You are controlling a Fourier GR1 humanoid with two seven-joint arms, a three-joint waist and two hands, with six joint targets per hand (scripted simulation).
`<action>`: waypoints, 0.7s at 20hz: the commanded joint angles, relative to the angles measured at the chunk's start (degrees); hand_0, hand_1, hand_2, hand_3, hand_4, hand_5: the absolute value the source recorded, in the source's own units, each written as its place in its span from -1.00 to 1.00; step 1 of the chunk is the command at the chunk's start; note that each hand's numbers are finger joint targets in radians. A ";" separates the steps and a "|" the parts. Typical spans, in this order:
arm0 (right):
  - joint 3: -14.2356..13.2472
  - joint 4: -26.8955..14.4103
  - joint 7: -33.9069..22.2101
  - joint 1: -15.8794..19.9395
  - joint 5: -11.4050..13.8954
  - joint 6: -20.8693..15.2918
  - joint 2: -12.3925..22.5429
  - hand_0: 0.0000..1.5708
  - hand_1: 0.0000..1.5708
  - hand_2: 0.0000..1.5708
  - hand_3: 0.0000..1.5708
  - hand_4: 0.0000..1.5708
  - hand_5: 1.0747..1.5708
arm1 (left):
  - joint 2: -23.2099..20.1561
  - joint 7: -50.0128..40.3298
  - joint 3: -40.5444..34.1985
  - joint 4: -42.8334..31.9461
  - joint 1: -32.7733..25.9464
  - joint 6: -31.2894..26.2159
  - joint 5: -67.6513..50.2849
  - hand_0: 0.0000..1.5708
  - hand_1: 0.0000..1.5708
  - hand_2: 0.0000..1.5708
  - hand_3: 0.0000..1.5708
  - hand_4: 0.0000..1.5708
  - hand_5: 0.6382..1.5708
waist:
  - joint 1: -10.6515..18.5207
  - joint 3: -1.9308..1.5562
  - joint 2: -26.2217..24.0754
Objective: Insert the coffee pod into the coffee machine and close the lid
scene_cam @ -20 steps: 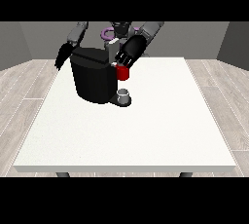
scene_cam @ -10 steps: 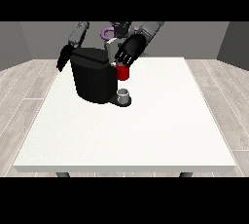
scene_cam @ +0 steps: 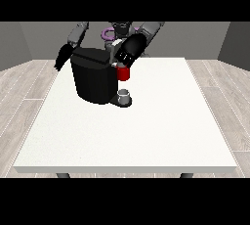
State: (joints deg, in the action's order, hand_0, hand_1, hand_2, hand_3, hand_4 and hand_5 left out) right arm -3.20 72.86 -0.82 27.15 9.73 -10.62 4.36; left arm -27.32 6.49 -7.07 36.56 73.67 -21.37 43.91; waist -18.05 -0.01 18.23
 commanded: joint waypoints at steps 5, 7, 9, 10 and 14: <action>0.70 -0.20 2.11 -1.48 0.48 -1.26 -1.61 -1.00 -1.00 -1.00 -1.00 -1.00 1.00 | 0.22 1.26 3.83 0.60 -0.53 3.28 4.78 0.49 0.49 0.52 0.36 -1.00 1.00 | -0.47 -0.02 1.02; -1.49 -1.18 1.58 -0.57 -1.31 0.48 0.49 -1.00 -1.00 -1.00 -1.00 -1.00 1.00 | 1.23 1.51 4.74 0.77 -2.19 4.04 5.63 0.48 0.48 0.50 0.34 -1.00 1.00 | 0.72 -0.02 0.75; -1.28 -1.19 2.01 0.56 -0.10 -1.05 0.27 -1.00 -1.00 -1.00 -1.00 -1.00 1.00 | -0.68 4.59 3.86 0.77 -1.25 4.20 5.13 0.45 0.45 0.46 0.27 -1.00 1.00 | 1.70 -0.01 3.14; -3.11 -2.08 1.29 1.49 -1.89 1.15 2.37 -1.00 -1.00 -1.00 -1.00 -1.00 1.00 | 0.66 1.21 3.14 0.11 -0.08 2.54 4.46 0.40 0.40 0.43 0.26 -1.00 1.00 | 0.79 -0.03 1.64; -1.61 1.11 -0.91 0.70 -1.23 1.12 1.93 -1.00 -1.00 -1.00 -1.00 -1.00 1.00 | 0.09 4.92 1.64 -0.69 -2.22 6.31 3.91 0.41 0.41 0.43 0.23 -1.00 1.00 | -0.47 0.01 1.54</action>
State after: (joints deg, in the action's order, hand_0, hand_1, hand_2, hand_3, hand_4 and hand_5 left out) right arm -3.98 73.17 -1.38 27.79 9.17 -10.48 4.89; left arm -27.48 9.81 -4.60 36.23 72.31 -17.20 48.11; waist -17.92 -0.07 19.59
